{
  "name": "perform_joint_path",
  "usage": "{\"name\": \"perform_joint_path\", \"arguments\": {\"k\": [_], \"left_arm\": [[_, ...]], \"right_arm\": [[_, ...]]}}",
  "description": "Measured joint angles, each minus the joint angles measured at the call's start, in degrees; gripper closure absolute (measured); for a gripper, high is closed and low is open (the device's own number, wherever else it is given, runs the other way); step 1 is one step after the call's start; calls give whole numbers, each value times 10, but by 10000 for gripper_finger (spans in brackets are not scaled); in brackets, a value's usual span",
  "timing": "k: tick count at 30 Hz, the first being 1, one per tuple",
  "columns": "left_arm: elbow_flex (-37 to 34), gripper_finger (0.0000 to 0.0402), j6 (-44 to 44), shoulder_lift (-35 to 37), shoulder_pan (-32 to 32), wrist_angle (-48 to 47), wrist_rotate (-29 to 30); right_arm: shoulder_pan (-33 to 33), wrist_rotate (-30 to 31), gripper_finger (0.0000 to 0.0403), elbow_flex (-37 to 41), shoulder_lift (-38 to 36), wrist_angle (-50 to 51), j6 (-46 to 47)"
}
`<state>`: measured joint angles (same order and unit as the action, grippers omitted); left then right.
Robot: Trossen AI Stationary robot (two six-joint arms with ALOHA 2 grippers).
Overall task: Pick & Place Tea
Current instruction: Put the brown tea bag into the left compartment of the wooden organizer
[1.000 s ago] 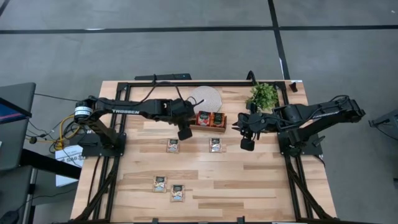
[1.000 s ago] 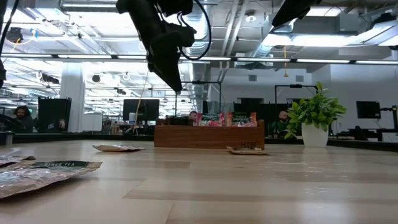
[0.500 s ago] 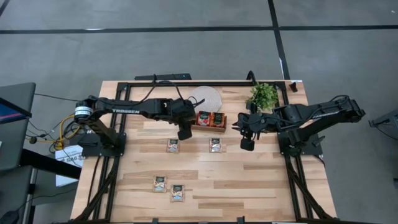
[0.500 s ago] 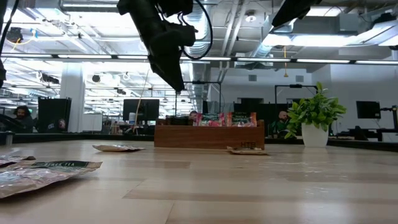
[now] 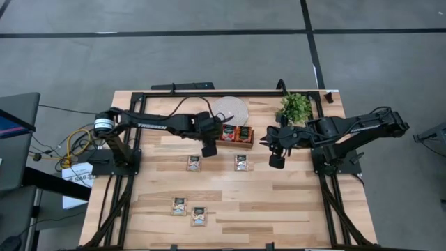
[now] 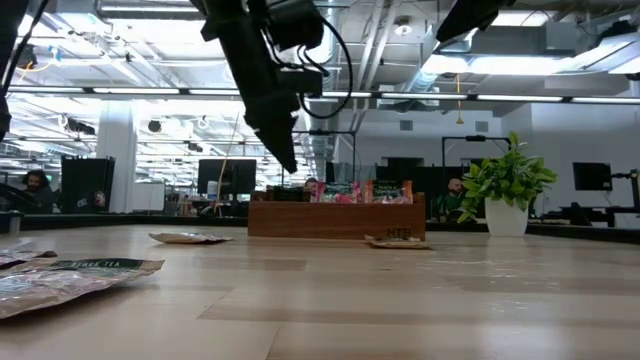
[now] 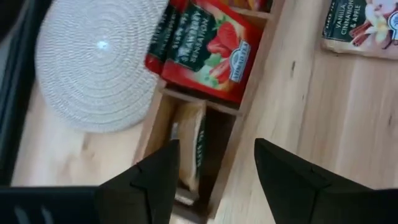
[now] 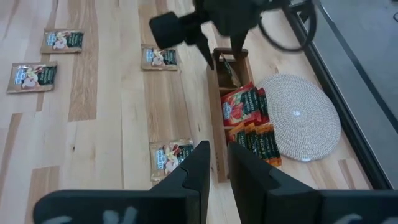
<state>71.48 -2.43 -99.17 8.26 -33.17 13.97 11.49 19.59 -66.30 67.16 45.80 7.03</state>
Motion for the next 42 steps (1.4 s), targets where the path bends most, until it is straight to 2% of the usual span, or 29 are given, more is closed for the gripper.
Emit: {"name": "perform_joint_path", "arguments": {"k": [13,21,26,37,42], "left_arm": [[0,203,-9,-36,0,7,18],[0,222,-10,-43,0,-1,23],[0,259,-10,-49,0,2,41],[0,391,-10,-52,0,36,76],[0,401,-12,-52,0,36,80]], "right_arm": [[0,0,353,0,0,-7,0],[0,0,353,0,0,-9,0],[0,-1,353,0,0,-10,0],[1,-2,353,0,0,-11,0],[1,-2,353,0,0,-11,0]]}}
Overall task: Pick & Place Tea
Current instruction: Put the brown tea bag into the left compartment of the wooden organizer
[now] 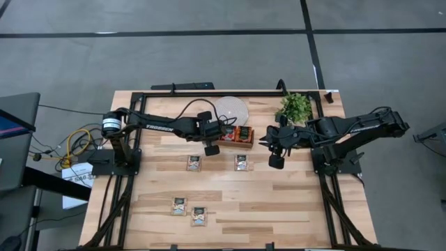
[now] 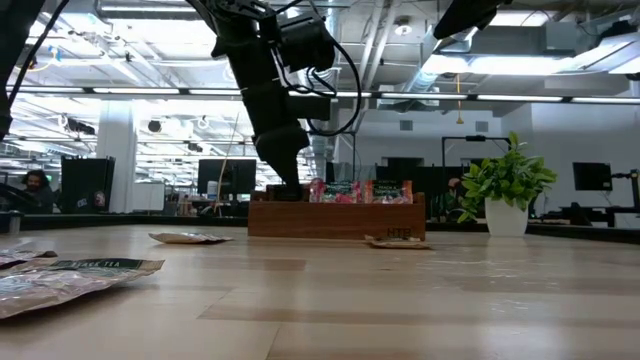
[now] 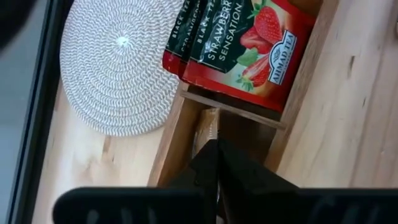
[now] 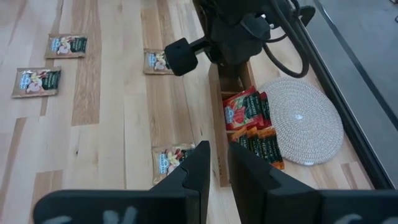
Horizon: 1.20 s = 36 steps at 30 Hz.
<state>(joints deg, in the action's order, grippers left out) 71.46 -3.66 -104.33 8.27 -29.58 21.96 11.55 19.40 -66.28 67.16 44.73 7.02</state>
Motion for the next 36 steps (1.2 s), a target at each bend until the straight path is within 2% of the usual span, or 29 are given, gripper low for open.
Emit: {"name": "perform_joint_path", "arguments": {"k": [7,13,22,26,36], "left_arm": [[18,401,-54,13,7,-21,6],[55,401,-95,14,48,-38,-91],[73,401,-120,14,102,-91,-194],[73,401,-120,12,110,-84,-211],[73,401,-123,12,145,-82,-304]], "right_arm": [[0,0,353,0,0,0,0],[2,0,353,0,0,0,0],[17,0,353,0,0,0,5],[17,0,353,0,0,-1,5],[16,0,353,0,0,-2,6]]}}
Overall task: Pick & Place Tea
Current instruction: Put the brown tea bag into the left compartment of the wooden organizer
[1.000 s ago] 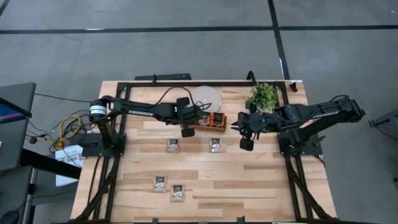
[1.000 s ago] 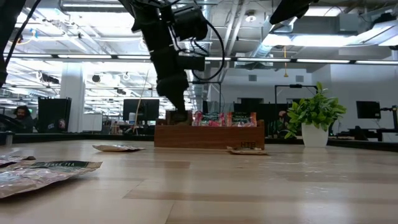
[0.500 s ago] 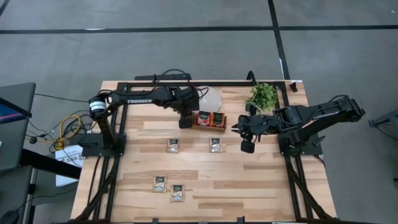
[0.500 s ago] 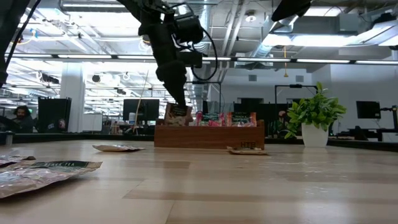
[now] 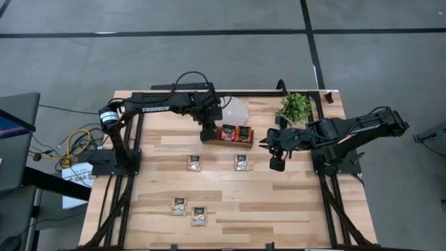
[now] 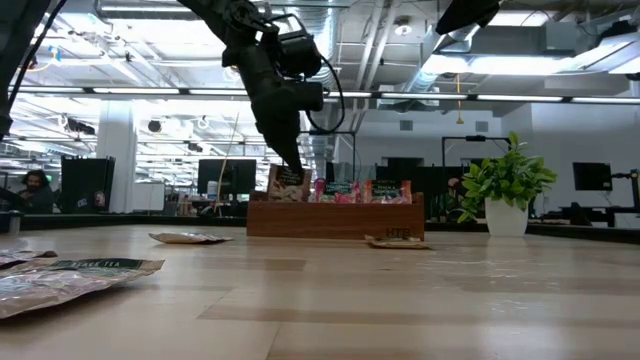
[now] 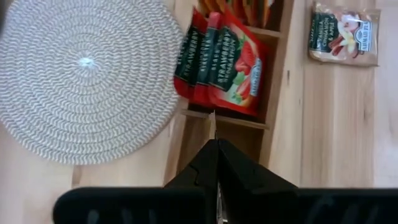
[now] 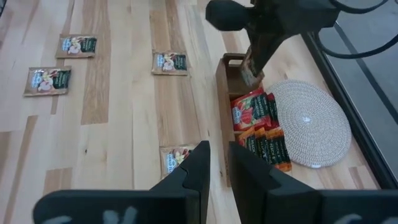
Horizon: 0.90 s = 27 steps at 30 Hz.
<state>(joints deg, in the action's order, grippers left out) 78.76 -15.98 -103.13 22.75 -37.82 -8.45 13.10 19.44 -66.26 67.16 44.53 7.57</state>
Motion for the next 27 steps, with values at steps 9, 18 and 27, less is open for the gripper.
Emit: {"name": "perform_joint_path", "arguments": {"k": [9,18,27], "left_arm": [[0,401,-14,0,38,-7,-73],[0,401,-39,-3,44,-5,-119],[0,401,-41,-42,44,-1,-136]], "right_arm": [[-1,0,353,0,0,0,0],[-1,0,353,0,0,0,0],[-1,0,353,0,0,0,14]]}}
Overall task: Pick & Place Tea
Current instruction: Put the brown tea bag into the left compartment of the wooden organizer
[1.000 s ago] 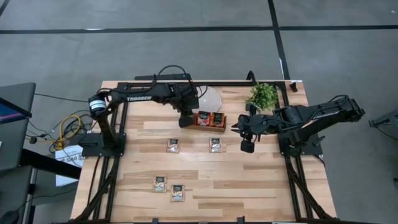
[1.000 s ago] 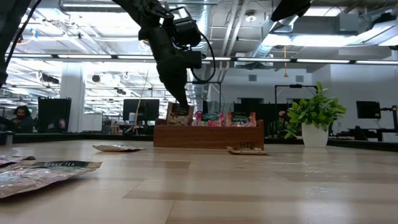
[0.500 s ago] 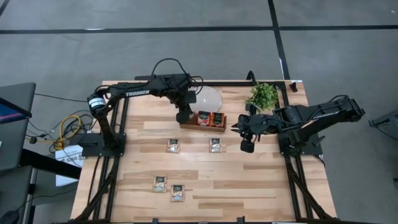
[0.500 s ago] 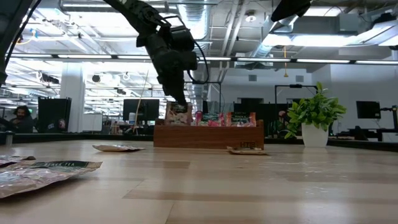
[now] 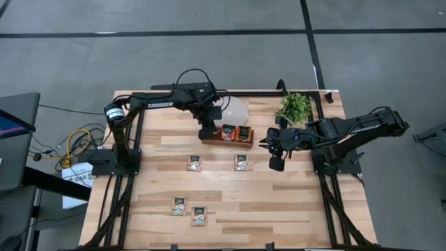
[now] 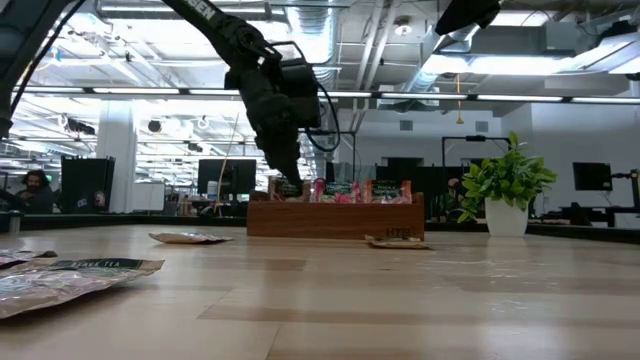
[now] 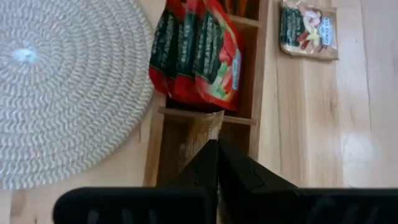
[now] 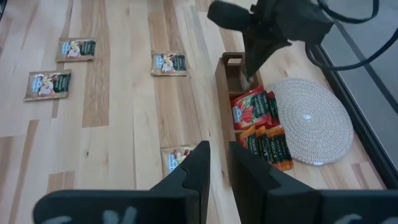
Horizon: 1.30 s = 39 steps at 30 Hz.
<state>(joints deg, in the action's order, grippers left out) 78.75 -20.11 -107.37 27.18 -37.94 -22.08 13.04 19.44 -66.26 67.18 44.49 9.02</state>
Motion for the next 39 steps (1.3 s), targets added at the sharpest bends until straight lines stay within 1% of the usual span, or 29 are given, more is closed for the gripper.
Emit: {"name": "perform_joint_path", "arguments": {"k": [17,23,27,31,36,39], "left_arm": [[0,401,-13,-6,24,20,-7],[0,401,17,-6,41,19,-96],[0,401,35,-6,57,17,-129],[0,401,43,-6,70,16,-156],[0,401,41,-6,81,6,-173],[0,401,22,-6,82,-13,-174]], "right_arm": [[0,0,353,0,0,0,0],[0,2,353,0,0,0,0],[0,2,353,0,0,0,0],[0,2,353,0,0,0,1],[0,2,353,0,0,0,1],[0,2,353,0,0,0,1]]}}
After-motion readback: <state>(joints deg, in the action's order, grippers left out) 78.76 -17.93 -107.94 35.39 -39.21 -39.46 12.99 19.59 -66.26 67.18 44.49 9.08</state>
